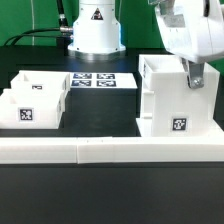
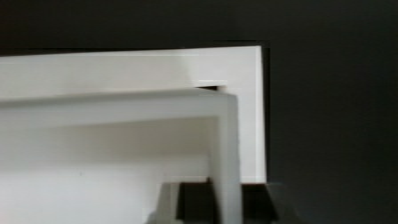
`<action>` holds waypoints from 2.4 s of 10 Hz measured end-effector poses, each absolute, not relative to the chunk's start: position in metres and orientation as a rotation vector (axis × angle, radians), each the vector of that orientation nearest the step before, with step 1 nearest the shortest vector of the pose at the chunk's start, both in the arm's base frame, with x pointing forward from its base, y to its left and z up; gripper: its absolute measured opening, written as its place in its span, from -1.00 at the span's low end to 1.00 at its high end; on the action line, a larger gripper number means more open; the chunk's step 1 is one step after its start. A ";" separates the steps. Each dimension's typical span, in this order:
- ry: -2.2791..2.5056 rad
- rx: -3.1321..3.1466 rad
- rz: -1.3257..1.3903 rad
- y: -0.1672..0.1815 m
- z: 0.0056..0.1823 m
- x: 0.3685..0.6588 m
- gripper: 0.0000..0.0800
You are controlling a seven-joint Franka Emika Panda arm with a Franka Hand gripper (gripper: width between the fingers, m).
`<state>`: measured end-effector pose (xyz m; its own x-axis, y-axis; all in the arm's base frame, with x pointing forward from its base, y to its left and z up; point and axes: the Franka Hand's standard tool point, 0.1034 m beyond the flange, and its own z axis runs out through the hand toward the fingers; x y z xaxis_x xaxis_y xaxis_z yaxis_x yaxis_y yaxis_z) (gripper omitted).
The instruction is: Assemble drawer
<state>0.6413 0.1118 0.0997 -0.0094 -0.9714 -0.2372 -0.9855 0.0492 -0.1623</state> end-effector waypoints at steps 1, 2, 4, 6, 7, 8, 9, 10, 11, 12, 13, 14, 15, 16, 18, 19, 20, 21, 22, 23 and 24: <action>2.045 -1.985 0.068 0.112 0.101 0.647 -0.89; 2.042 -1.985 0.070 0.113 0.101 0.650 -0.89; 2.036 -1.991 0.072 0.113 0.101 0.650 -0.89; 2.031 -1.997 0.072 0.113 0.101 0.650 -0.43; 2.029 -1.998 0.070 0.113 0.101 0.650 -0.09; 2.026 -1.998 0.067 0.113 0.102 0.651 -0.09; 2.025 -1.998 0.065 0.113 0.103 0.651 0.36; 2.024 -1.998 0.065 0.113 0.103 0.652 0.54; 2.023 -1.999 0.065 0.113 0.104 0.652 0.54; 2.022 -2.000 0.064 0.113 0.104 0.652 0.61; 2.011 -2.010 0.062 0.113 0.104 0.651 0.62; 1.914 -2.101 0.056 0.113 0.114 0.646 0.62; 1.846 -2.165 0.067 0.111 0.127 0.634 0.62; 1.797 -2.202 0.058 0.109 0.136 0.625 0.62; 1.780 -2.211 0.047 0.108 0.139 0.619 0.62; 1.713 -2.265 0.035 0.107 0.138 0.620 0.62; 1.589 -2.356 0.015 0.107 0.137 0.619 0.62; 1.388 -2.509 0.037 0.103 0.134 0.611 0.62; 1.234 -2.616 0.072 0.097 0.134 0.603 0.62; 1.059 -2.722 0.087 0.090 0.135 0.599 0.62; 0.933 -2.778 0.086 0.084 0.136 0.598 0.62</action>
Offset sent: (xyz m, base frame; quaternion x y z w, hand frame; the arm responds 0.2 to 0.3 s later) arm 0.0000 0.0000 0.0000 0.0000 0.0000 0.0000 1.0000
